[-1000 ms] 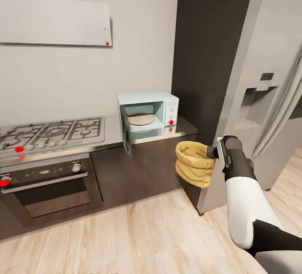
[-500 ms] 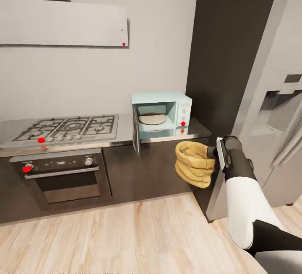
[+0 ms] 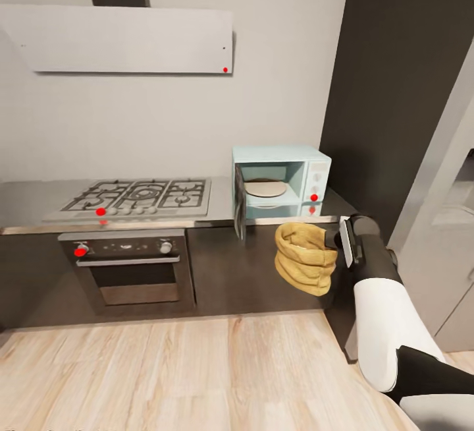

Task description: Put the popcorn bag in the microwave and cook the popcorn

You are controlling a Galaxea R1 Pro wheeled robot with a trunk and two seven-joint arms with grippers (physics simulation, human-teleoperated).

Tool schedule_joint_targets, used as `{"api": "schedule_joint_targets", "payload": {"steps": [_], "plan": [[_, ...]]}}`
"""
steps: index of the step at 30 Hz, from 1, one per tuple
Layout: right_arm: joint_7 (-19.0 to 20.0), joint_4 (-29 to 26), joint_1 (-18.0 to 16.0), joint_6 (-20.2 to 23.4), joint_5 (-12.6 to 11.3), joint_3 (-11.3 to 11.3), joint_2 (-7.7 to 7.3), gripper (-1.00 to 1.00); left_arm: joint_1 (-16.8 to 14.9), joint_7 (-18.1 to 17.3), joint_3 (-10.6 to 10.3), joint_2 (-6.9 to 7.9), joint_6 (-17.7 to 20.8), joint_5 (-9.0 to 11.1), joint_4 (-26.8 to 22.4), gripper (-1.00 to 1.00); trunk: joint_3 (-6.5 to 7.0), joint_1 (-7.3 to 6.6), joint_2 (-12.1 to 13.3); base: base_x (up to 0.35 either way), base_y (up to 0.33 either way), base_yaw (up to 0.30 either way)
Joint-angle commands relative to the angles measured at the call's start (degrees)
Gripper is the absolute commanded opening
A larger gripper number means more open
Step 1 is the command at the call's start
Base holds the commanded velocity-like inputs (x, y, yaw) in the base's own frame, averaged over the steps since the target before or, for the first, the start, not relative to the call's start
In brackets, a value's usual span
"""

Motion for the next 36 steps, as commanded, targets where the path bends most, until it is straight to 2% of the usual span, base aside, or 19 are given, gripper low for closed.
{"api": "schedule_joint_targets", "payload": {"steps": [1,16,19,21,32,36], "plan": [[-0.32,-0.04,-0.05,0.12,-0.21,-0.13,0.06,-1.00,0.01,0.04,0.02,-0.01,-0.10,0.25,-0.05,1.00,-0.05,0.00,-0.03,0.000,0.000,0.043],[-0.38,0.07,-0.05,0.01,-0.12,-0.08,-0.14,-1.00,0.01,0.04,0.02,-0.01,-0.10,0.25,-0.10,1.00,-0.05,0.00,-0.03,0.000,0.000,0.003],[-0.33,0.04,-0.05,0.07,4.45,-0.04,0.04,-1.00,0.01,0.13,0.02,-0.01,-0.10,0.34,-0.06,1.00,-0.05,0.00,-0.03,0.000,-0.093,0.000],[-0.31,0.04,-0.05,0.07,5.65,-0.04,0.06,-1.00,0.01,0.13,0.05,-0.01,-0.10,0.34,-0.06,1.00,-0.05,0.00,-0.03,0.000,-0.229,0.000],[-0.27,0.04,-0.05,-0.09,5.93,-0.04,0.18,-1.00,0.01,0.13,0.07,-0.02,-0.10,0.34,-0.06,1.00,-0.05,0.00,-0.03,0.004,-0.021,0.000],[-0.16,0.04,-0.05,-0.28,5.80,-0.04,0.46,-1.00,0.01,0.05,0.03,-0.01,-0.10,0.34,-0.05,1.00,-0.05,0.00,-0.03,0.186,0.000,0.000]]}}
